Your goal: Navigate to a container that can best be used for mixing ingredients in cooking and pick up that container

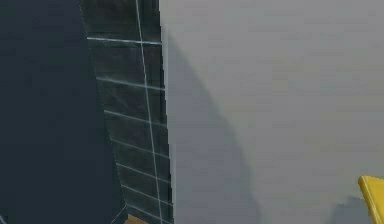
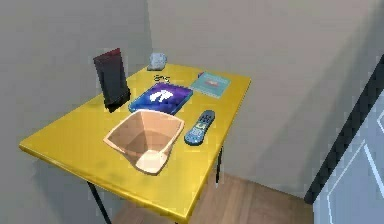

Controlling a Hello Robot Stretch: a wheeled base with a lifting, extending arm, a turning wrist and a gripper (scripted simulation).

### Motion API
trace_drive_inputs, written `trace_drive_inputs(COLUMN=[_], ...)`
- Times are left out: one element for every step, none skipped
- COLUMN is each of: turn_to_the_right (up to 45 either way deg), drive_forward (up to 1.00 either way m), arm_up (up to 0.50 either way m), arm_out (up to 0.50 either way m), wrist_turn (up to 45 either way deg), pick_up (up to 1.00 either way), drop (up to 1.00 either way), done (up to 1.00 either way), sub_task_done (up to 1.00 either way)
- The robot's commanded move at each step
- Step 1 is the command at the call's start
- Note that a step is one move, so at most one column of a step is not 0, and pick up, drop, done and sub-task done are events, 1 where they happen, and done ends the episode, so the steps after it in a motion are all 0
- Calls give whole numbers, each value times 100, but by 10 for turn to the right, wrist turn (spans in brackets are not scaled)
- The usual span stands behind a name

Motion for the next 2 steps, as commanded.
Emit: trace_drive_inputs(turn_to_the_right=[0, 0], drive_forward=[0, 0], arm_up=[50, 38], arm_out=[0, 0], wrist_turn=[0, 0], pick_up=[0, 0], drop=[0, 0], done=[0, 0], sub_task_done=[0, 0])
